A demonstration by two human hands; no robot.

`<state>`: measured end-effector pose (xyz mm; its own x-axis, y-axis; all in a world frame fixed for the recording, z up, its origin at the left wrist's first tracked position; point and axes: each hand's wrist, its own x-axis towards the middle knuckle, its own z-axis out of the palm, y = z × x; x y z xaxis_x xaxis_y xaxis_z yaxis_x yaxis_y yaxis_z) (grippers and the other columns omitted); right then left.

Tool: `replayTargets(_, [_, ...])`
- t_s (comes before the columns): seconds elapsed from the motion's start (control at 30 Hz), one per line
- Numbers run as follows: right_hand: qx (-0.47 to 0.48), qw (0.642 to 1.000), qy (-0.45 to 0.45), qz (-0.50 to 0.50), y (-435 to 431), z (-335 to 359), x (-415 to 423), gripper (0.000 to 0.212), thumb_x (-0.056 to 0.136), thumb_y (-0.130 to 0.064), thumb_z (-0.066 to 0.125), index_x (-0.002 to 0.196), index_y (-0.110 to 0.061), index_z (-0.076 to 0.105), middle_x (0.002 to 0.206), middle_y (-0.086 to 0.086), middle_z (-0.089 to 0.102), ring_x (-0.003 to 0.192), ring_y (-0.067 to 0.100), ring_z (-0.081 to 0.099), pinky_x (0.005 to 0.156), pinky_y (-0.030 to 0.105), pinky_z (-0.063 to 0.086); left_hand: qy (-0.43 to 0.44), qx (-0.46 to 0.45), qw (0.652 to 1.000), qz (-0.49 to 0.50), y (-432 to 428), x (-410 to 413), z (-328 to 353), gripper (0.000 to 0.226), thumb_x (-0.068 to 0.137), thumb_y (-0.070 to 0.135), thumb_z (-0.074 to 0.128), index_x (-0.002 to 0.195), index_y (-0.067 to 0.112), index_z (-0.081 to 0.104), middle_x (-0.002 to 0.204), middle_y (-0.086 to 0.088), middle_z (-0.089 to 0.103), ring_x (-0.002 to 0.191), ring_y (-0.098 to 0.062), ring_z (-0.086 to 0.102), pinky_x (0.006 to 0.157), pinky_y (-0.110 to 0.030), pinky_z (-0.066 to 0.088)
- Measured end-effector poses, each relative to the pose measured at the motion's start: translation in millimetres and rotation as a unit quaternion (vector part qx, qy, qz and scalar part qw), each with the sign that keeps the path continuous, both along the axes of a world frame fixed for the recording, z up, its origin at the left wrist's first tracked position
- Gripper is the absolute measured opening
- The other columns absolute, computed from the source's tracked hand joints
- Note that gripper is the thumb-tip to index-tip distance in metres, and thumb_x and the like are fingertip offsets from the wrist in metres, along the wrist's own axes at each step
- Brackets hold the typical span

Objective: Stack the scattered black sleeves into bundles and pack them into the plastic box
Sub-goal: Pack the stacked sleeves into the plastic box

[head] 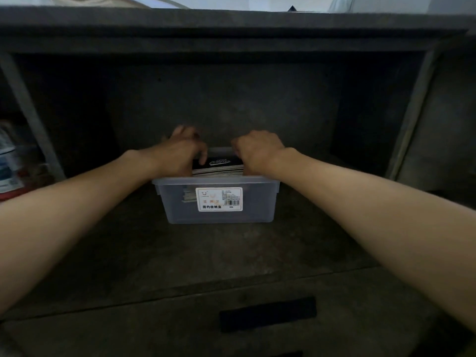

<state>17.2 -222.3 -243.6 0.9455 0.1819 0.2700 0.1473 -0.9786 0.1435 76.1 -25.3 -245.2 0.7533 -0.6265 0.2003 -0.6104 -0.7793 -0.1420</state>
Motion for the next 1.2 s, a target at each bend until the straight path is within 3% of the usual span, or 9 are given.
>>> replayTargets(0.1, [0.059, 0.998, 0.035, 0.014, -2, -1, 3, 0.032, 0.084, -0.014, 0.072, 0.113, -0.017, 0.057, 0.115, 0.007, 0.059, 0.098, 0.021, 0.056, 0.076, 0.031, 0.046, 0.067, 0.002, 0.997, 0.037, -1, 4, 0, 0.031, 0.079, 0.018, 0.078, 0.089, 0.029, 0.05, 0.113, -0.002, 0.055, 0.095, -0.017, 0.051, 0.069, -0.029, 0.039])
replayTargets(0.2, [0.114, 0.992, 0.049, 0.027, -7, 0, 1, 0.034, 0.08, -0.009, 0.075, 0.108, -0.019, 0.059, 0.112, 0.003, 0.057, 0.097, 0.018, 0.055, 0.078, 0.029, 0.047, 0.083, -0.003, 0.994, 0.068, -6, 2, 2, 0.034, 0.078, 0.018, 0.079, 0.089, 0.03, 0.049, 0.098, 0.006, 0.05, 0.09, -0.015, 0.05, 0.059, -0.025, 0.035])
replayTargets(0.43, [0.103, 0.992, 0.045, 0.056, -14, -1, 2, 0.031, 0.08, -0.01, 0.076, 0.104, -0.02, 0.06, 0.11, 0.0, 0.057, 0.097, 0.017, 0.055, 0.077, 0.027, 0.047, 0.084, 0.032, 0.991, 0.1, -14, -3, 2, 0.033, 0.079, 0.025, 0.079, 0.081, 0.032, 0.047, 0.093, 0.006, 0.05, 0.081, -0.012, 0.05, 0.061, -0.028, 0.039])
replayTargets(0.57, [0.132, 0.988, 0.04, 0.067, -25, 9, -7, 0.033, 0.075, -0.024, 0.083, 0.099, -0.022, 0.061, 0.102, -0.004, 0.061, 0.092, 0.014, 0.058, 0.076, 0.03, 0.052, 0.113, 0.057, 0.982, 0.141, -28, -13, 12, 0.036, 0.078, 0.029, 0.082, 0.092, 0.029, 0.049, 0.09, 0.007, 0.05, 0.076, -0.01, 0.049, 0.06, -0.028, 0.04])
replayTargets(0.63, [0.172, 0.981, -0.011, 0.086, -41, 21, -17, 0.032, 0.071, -0.034, 0.085, 0.093, -0.023, 0.065, 0.093, -0.007, 0.065, 0.086, 0.011, 0.061, 0.077, 0.032, 0.053, 0.126, 0.03, 0.982, 0.14, -35, -19, 19, 0.041, 0.075, 0.028, 0.084, 0.1, 0.029, 0.051, 0.09, 0.007, 0.05, 0.078, -0.011, 0.051, 0.062, -0.028, 0.041])
replayTargets(0.73, [0.196, 0.975, -0.071, 0.07, -87, 40, -36, 0.028, 0.073, -0.037, 0.084, 0.09, -0.021, 0.068, 0.087, -0.006, 0.066, 0.085, 0.013, 0.063, 0.077, 0.031, 0.05, 0.054, -0.119, 0.991, 0.033, -54, -31, 26, 0.037, 0.075, 0.031, 0.084, 0.099, 0.028, 0.056, 0.105, 0.003, 0.058, 0.097, -0.017, 0.056, 0.074, -0.032, 0.045])
replayTargets(0.83, [0.202, 0.979, 0.007, -0.004, -145, 49, -61, 0.027, 0.071, -0.04, 0.085, 0.089, -0.026, 0.07, 0.085, -0.008, 0.07, 0.087, 0.014, 0.067, 0.08, 0.034, 0.054, -0.012, -0.227, 0.967, -0.115, -90, -58, 27, 0.021, 0.081, 0.03, 0.078, 0.094, 0.025, 0.063, 0.106, 0.003, 0.066, 0.104, -0.017, 0.06, 0.09, -0.035, 0.048])
replayTargets(1.03, [0.21, 0.944, 0.2, -0.155, -230, 41, -103, 0.058, 0.044, -0.055, 0.086, 0.098, -0.039, 0.072, 0.101, -0.013, 0.073, 0.103, 0.014, 0.065, 0.089, 0.041, 0.056, 0.068, -0.161, 0.953, -0.247, -175, -104, 14, 0.025, 0.081, 0.037, 0.078, 0.1, 0.024, 0.067, 0.097, 0.009, 0.068, 0.091, -0.009, 0.064, 0.082, -0.031, 0.054])
replayTargets(1.2, [0.255, 0.908, 0.261, -0.207, -256, 20, -112, 0.034, 0.08, -0.02, 0.079, 0.11, -0.031, 0.068, 0.112, -0.004, 0.069, 0.105, 0.011, 0.061, 0.08, 0.037, 0.058, 0.15, -0.062, 0.962, -0.219, -236, -107, -5, 0.031, 0.088, 0.036, 0.072, 0.115, 0.023, 0.065, 0.108, 0.007, 0.064, 0.101, -0.014, 0.063, 0.089, -0.033, 0.055])
